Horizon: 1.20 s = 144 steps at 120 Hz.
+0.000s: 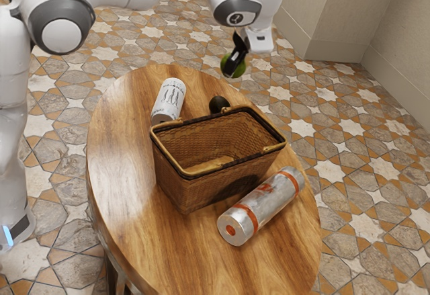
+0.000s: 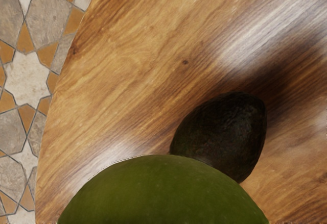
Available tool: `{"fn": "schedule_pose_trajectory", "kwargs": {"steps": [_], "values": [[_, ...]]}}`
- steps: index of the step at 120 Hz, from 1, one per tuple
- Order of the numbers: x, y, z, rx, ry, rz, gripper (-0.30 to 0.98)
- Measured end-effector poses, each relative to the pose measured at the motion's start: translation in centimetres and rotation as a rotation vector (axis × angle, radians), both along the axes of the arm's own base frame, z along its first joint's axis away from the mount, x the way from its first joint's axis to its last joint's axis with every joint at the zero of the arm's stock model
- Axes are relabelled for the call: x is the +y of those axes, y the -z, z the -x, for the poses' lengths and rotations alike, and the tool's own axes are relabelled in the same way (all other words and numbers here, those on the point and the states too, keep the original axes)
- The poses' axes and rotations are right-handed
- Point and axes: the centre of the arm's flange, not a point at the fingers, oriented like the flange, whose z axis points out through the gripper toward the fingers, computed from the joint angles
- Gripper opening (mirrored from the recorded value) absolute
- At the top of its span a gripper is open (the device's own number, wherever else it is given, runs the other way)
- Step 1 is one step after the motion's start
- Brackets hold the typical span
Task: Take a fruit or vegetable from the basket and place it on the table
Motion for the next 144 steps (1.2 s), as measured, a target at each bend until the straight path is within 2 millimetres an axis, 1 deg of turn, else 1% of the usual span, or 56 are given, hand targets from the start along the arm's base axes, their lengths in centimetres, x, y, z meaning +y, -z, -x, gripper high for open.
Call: {"fn": "schedule_pose_trajectory", "kwargs": {"steps": [14, 23, 41, 52, 61, 70, 80, 91, 100, 113, 124, 126, 128, 132, 134, 136, 139, 141, 144], "values": [[2.3, 0.5, 0.4, 0.007, -0.040, -0.003, 0.49], [3.4, 2.1, 0.0, 0.033, -0.059, -0.006, 0.49], [6.5, 4.7, -0.2, 0.054, -0.107, 0.003, 0.49], [7.7, 5.7, -0.3, 0.060, -0.123, 0.006, 0.48], [9.3, 6.7, -0.1, 0.067, -0.151, 0.014, 0.48], [10.7, 7.0, 0.3, 0.066, -0.171, 0.018, 0.48], [12.1, 8.5, 0.4, 0.079, -0.191, 0.025, 0.48], [12.9, 9.8, 0.2, 0.087, -0.198, 0.036, 0.48], [13.1, 10.2, 0.2, 0.087, -0.196, 0.046, 0.48], [13.0, 10.4, 0.0, 0.083, -0.191, 0.057, 0.57], [12.9, 10.3, 0.0, 0.080, -0.186, 0.063, 0.62], [12.8, 9.6, 0.1, 0.071, -0.183, 0.067, 0.62], [12.2, 7.8, 0.4, 0.046, -0.178, 0.079, 0.63], [10.6, 3.1, 1.0, -0.010, -0.173, 0.117, 0.63], [9.3, 0.6, 1.4, -0.033, -0.171, 0.145, 0.64], [7.1, -2.2, 1.5, -0.050, -0.159, 0.172, 0.64], [2.8, -5.5, 1.4, -0.057, -0.120, 0.207, 0.65], [-0.6, -7.1, 1.3, -0.050, -0.084, 0.228, 0.65], [-6.2, -9.0, 1.2, -0.034, -0.021, 0.251, 0.65]]}}
